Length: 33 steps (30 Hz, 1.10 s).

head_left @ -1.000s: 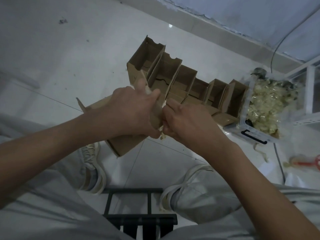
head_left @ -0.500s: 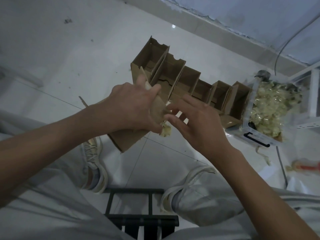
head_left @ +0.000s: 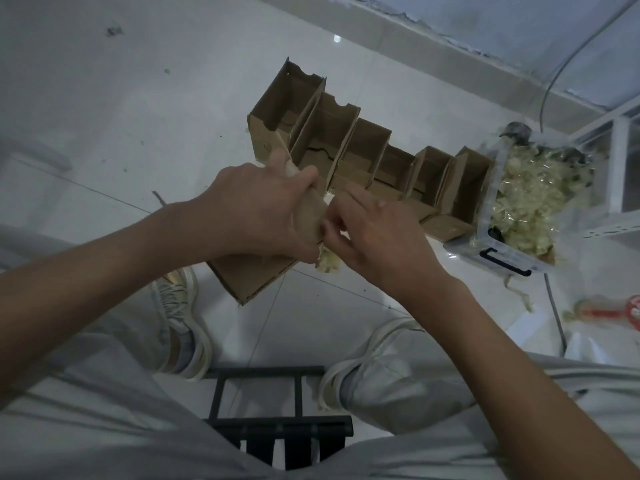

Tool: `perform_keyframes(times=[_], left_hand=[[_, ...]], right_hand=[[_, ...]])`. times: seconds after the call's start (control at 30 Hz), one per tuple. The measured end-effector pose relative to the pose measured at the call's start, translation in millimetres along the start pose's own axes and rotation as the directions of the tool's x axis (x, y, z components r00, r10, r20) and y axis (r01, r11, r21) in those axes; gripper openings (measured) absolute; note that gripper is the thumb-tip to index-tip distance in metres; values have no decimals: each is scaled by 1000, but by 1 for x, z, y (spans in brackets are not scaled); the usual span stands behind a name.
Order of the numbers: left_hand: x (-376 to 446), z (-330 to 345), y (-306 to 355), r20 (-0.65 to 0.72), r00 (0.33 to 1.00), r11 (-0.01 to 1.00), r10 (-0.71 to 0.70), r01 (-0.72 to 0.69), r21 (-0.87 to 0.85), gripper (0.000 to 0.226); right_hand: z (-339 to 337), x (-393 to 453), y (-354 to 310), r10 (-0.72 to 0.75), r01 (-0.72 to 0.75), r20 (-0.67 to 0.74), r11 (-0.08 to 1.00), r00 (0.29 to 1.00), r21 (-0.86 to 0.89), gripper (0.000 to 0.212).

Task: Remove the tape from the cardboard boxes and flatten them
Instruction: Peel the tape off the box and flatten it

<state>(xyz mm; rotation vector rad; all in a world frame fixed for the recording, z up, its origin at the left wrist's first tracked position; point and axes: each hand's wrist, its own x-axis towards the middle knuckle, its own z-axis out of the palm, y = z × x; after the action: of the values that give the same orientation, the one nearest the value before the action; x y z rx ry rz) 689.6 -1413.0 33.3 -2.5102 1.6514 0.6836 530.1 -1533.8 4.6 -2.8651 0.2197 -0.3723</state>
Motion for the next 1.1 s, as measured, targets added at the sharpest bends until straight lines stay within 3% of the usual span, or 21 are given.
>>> perform_keyframes(times=[0.1,0.23,0.33,0.43,0.53,0.67,0.73,0.8,0.87,0.93,1.0,1.1], left_hand=[[1,-4,-1,-8,1000,999,-5,5,-37,89],[3,-8,-3,20,1000,998,-3,4,-65,86],[4,-8,-5,24,1000,994,-4,7,-106,83],[3,-6,-10,-19,1000,989,-18,15,-150,86],[3,-6,-9,-40,999,990,-17,11,-137,85],[1,-4,-3,-63,998,997,-4,-1,-78,86],[0,-1,-3,-75,997,999,2,-6,-54,88],[0,1,-3,-74,997,999,7,-11,-52,88],[0,0,-4,-72,997,998,11,-16,-68,87],[0,-1,-6,-76,997,995,25,-32,-91,87],[0,-1,-7,-87,996,989,35,-47,-139,87],[-1,-3,-8,-126,990,987,59,-77,-139,87]], right_hand=[[-3,1,-5,200,-195,-47,977,979,90,18],[-7,1,-14,462,-440,22,828,887,347,17],[-11,2,-13,533,-490,91,682,841,543,14],[-19,3,-4,491,-480,211,522,845,705,14],[-22,6,1,432,-451,195,635,881,628,20],[-22,8,-2,329,-356,163,918,930,177,22],[-22,9,-5,281,-300,210,952,936,63,21],[-18,8,-6,288,-317,226,943,930,101,20],[-15,6,-5,382,-457,258,798,887,392,21],[-17,2,-3,457,-568,365,465,811,679,22],[-19,-1,1,461,-608,486,160,742,777,28],[-18,-3,3,365,-608,628,-183,687,772,26]])
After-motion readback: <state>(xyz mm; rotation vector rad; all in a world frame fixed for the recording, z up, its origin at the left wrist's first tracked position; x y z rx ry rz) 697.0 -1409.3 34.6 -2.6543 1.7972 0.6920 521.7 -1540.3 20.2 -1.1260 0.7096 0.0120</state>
